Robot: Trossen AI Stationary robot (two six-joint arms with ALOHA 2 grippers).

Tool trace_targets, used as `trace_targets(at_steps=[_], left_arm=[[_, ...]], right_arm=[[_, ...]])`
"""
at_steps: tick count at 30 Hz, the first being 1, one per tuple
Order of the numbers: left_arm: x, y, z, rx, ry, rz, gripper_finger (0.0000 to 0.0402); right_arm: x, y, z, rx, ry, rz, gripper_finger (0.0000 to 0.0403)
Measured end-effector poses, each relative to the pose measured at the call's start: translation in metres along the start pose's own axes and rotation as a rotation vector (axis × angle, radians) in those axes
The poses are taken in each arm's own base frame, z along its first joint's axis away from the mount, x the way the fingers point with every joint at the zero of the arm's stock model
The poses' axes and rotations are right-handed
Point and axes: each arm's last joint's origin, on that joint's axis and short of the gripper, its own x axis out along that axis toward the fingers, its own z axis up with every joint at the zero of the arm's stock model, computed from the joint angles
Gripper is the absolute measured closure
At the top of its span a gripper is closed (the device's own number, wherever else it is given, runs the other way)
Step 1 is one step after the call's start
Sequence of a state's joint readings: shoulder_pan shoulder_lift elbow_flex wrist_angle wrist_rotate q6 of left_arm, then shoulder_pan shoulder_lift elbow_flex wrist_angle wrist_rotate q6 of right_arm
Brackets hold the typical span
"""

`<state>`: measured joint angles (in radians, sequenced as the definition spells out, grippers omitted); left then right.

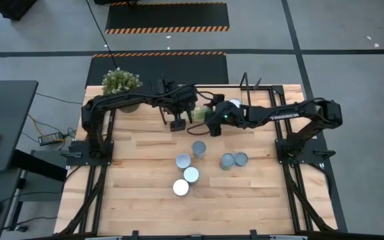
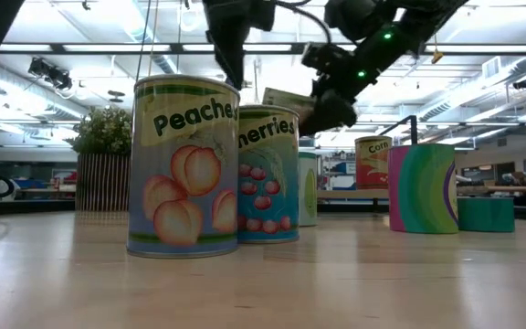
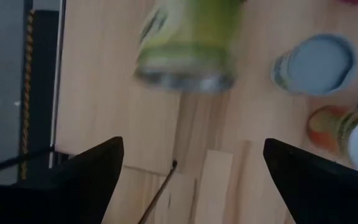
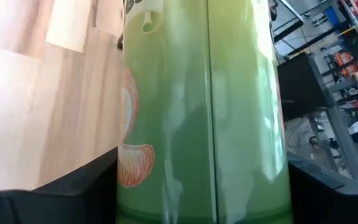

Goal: Pick and place cans onto a shelf
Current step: Put the canned oranges on the shelf

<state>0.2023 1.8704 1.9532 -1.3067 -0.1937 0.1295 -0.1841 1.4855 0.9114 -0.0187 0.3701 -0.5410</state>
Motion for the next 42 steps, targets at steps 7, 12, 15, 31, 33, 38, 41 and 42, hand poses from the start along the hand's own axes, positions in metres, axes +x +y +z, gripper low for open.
trace_targets(at_steps=[7,12,15,31,33,38,41,42], left_arm=[[0.003,-0.008,-0.028,-0.015,-0.17,0.022,0.0012],[0.006,-0.012,-0.051,-0.015,-0.297,0.043,0.0013],[0.006,-0.014,-0.059,-0.019,-0.377,0.024,0.0013],[0.012,-0.029,-0.061,0.099,-0.721,-0.025,0.0013],[0.01,-0.03,-0.064,0.117,-0.731,-0.026,0.0013],[0.004,-0.031,-0.077,0.108,-0.821,-0.014,0.0013],[0.013,-0.034,-0.086,0.101,-0.889,-0.009,0.0013],[0.015,-0.034,-0.086,0.092,-0.928,-0.001,0.0013]], right_arm=[[-0.015,0.005,-0.005,0.078,-0.094,0.027,0.008],[-0.019,0.002,0.0,0.136,-0.254,0.105,0.008],[-0.018,-0.002,0.004,0.173,-0.353,0.147,0.008],[-0.022,-0.008,0.016,0.219,-0.572,0.265,0.008],[-0.021,-0.007,0.013,0.221,-0.564,0.272,0.008],[-0.019,-0.001,-0.002,0.249,-0.603,0.25,0.008],[-0.019,0.001,-0.008,0.274,-0.662,0.22,0.008],[-0.02,0.002,-0.009,0.283,-0.678,0.217,0.008]])
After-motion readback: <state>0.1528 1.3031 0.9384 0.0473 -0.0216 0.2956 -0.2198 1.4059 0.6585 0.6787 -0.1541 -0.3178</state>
